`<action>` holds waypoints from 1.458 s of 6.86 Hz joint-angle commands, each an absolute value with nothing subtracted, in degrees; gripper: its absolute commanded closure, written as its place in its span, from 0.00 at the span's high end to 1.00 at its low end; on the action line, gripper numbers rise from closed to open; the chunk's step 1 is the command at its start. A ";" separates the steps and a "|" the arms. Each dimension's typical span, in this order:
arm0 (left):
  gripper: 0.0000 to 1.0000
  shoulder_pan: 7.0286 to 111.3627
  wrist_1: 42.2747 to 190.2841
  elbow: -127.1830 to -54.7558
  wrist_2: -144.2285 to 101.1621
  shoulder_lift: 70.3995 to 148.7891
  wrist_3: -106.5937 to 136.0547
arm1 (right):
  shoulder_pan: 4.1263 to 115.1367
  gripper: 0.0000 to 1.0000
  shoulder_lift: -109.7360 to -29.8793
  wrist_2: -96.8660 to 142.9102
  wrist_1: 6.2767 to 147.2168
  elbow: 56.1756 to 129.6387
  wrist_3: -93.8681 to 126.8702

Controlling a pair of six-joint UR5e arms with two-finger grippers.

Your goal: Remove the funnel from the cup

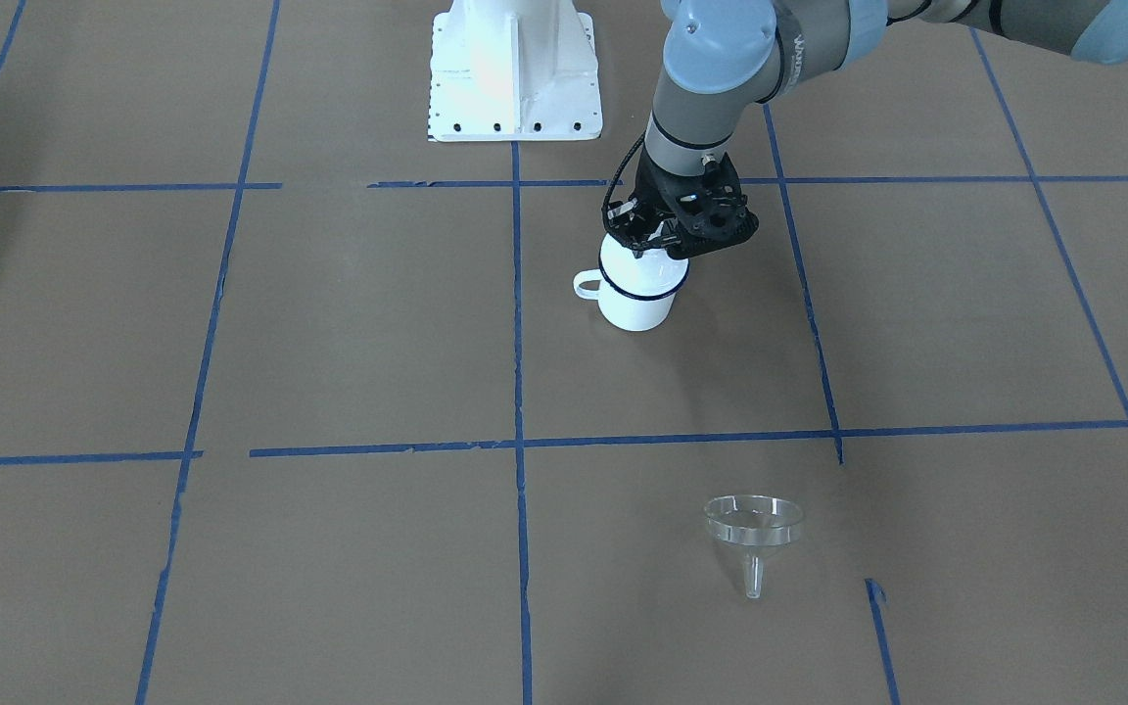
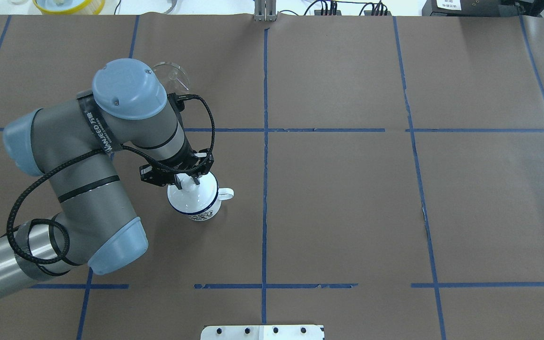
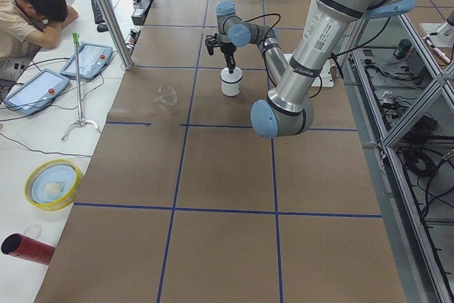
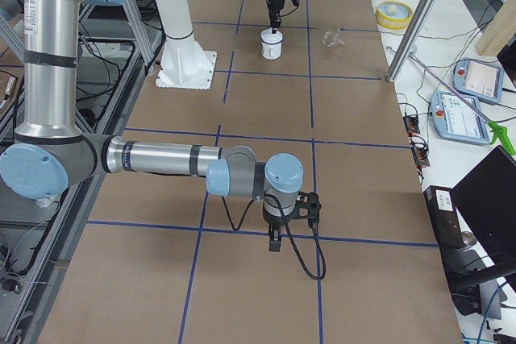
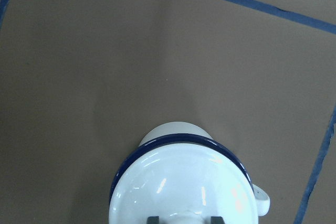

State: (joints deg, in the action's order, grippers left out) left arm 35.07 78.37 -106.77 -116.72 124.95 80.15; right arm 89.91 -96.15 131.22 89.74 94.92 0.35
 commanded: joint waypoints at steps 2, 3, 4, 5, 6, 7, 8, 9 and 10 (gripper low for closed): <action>0.17 35.07 78.49 -106.70 -116.72 124.89 80.24 | 89.91 1.00 -96.15 131.22 89.74 94.92 0.35; 0.90 35.07 78.49 -106.79 -116.72 124.72 80.16 | 89.91 1.00 -96.15 131.22 89.74 94.92 0.35; 1.00 35.16 78.49 -107.05 -116.72 124.46 80.07 | 89.91 1.00 -96.15 131.22 89.74 94.92 0.35; 1.00 35.85 78.49 -108.09 -116.63 124.37 79.11 | 89.91 1.00 -96.15 131.22 89.74 94.92 0.35; 1.00 39.77 78.40 -110.80 -116.80 124.02 71.97 | 89.91 1.00 -96.15 131.22 89.74 94.92 0.35; 1.00 44.51 78.49 -114.83 -117.42 119.92 61.89 | 89.91 1.00 -96.15 131.22 89.74 94.92 0.35; 1.00 52.65 78.49 -116.00 -120.21 115.45 49.26 | 89.91 1.00 -96.15 131.22 89.74 94.92 0.35; 1.00 61.43 78.49 -115.32 -126.15 109.75 33.38 | 89.91 1.00 -96.15 131.22 89.74 94.92 0.35; 1.00 70.31 78.57 -113.57 -129.43 103.60 19.30 | 89.91 1.00 -96.15 131.22 89.74 94.92 0.35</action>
State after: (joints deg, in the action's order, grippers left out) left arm 60.05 78.50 -114.83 -124.90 110.49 36.23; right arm 89.91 -96.15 131.22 89.74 94.92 0.35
